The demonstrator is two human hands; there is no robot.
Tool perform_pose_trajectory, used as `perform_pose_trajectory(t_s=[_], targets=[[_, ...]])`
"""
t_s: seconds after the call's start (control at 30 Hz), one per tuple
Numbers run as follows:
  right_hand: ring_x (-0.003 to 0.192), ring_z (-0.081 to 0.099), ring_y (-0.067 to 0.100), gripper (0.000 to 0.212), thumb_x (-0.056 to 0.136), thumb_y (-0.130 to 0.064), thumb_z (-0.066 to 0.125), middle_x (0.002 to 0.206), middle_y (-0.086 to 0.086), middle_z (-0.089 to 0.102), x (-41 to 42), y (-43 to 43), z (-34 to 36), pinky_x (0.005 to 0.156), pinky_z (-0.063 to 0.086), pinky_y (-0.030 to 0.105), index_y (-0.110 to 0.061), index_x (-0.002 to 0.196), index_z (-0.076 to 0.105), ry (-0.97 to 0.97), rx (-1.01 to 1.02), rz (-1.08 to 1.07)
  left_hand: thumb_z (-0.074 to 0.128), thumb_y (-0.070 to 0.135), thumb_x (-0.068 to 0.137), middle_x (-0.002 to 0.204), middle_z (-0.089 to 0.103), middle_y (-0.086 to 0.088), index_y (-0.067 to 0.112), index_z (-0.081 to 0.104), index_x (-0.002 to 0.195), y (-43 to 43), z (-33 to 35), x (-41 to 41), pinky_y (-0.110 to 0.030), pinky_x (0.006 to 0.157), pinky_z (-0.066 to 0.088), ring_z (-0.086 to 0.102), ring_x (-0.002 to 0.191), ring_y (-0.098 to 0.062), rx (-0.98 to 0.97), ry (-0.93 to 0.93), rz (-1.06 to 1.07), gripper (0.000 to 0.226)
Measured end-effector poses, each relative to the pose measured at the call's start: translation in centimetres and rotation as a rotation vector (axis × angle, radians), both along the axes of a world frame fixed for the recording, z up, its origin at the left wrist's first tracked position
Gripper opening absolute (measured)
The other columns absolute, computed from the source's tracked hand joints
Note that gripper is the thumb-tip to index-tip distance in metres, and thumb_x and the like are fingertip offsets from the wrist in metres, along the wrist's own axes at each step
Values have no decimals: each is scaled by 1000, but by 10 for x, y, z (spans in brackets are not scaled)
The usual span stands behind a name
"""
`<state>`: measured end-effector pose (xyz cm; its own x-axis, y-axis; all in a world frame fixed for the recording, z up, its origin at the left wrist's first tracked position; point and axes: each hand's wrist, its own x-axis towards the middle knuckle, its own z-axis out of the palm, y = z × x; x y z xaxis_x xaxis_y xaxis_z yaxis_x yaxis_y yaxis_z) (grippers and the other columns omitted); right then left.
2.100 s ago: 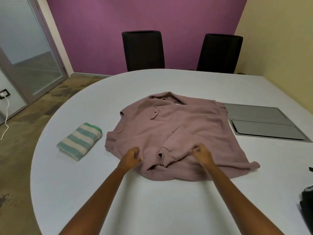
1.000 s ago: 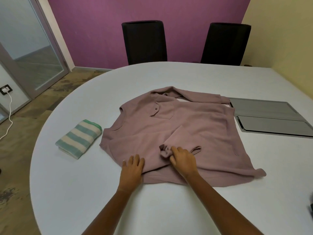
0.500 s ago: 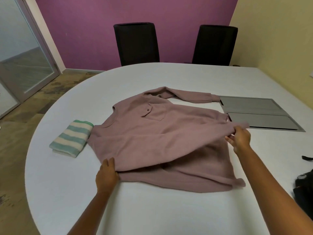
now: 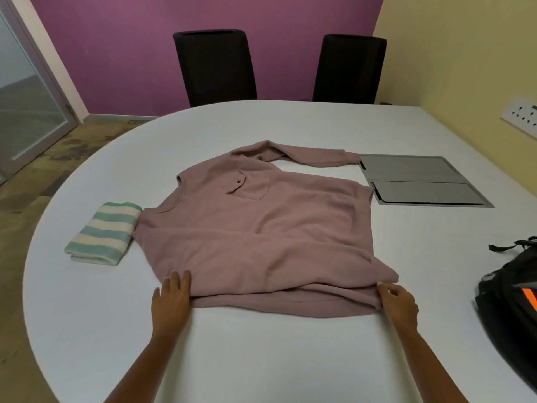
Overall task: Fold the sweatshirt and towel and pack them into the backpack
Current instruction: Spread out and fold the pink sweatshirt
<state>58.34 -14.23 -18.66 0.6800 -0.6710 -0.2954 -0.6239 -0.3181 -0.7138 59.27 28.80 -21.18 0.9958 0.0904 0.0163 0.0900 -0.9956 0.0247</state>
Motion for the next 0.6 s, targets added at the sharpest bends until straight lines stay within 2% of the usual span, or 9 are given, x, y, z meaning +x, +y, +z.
perform_pose_trajectory(t_s=[0.07, 0.13, 0.17, 0.23, 0.3, 0.4, 0.47, 0.6], targets=[[110, 50, 41, 36, 88, -31, 57, 115, 22, 59, -7, -4, -2, 93, 39, 43, -4, 112, 60, 91, -16, -11, 57, -6, 61, 74, 54, -21, 2, 50, 99, -3, -2, 0, -30, 35, 43, 56, 52, -33, -15, 36, -3, 40], [94, 55, 39, 31, 88, -25, 58, 97, 23, 63, -10, -10, -2, 81, 39, 35, 5, 94, 64, 85, 22, 52, 77, -13, 46, 73, 54, -20, 2, 53, 94, -6, 6, -1, -29, 31, 39, 54, 51, -35, -66, 40, 8, 56], [82, 54, 34, 26, 88, -21, 59, 83, 18, 61, -10, -12, 0, 73, 37, 32, 3, 78, 64, 85, 46, 81, 79, -12, 49, 79, 55, -21, 2, 56, 96, -6, 11, -3, -32, 34, 41, 55, 57, -37, -69, 32, 33, 54], [64, 45, 25, 36, 87, -17, 61, 63, 9, 51, -11, -16, 5, 60, 32, 31, -9, 54, 50, 93, 40, 125, 67, -7, 72, 101, 55, -22, 3, 58, 109, -6, 23, -2, -43, 50, 48, 55, 83, -40, -116, 30, 81, 39], [58, 40, 19, 42, 86, -15, 62, 55, 3, 44, -11, -20, 11, 54, 28, 28, -12, 49, 42, 46, 24, 154, 54, -9, 80, 112, 53, -23, 2, 56, 117, -3, 31, 1, -48, 58, 49, 51, 97, -41, -172, -15, 114, 39], [71, 48, 27, 27, 87, -14, 59, 69, 11, 55, -15, -27, 19, 58, 33, 32, 0, 64, 58, -79, 3, 66, 54, -16, 76, 111, 54, -24, 1, 59, 116, 2, 35, 5, -49, 56, 49, 49, 97, -44, -203, -75, 93, 44], [77, 49, 30, 25, 89, -13, 56, 77, 16, 58, -21, -29, 18, 66, 33, 31, 7, 74, 61, -118, -44, 23, 51, -13, 80, 115, 51, -22, 4, 57, 120, 4, 37, 5, -49, 61, 48, 46, 102, -41, -231, -92, 105, 43], [78, 51, 32, 27, 87, -11, 53, 76, 18, 57, -41, -28, -10, 67, 33, 32, -2, 61, 54, -2, -87, 4, 37, 8, 96, 118, 47, -21, 7, 52, 120, 2, 32, -8, -54, 86, 43, 46, 107, -39, -461, -16, 277, 29]])
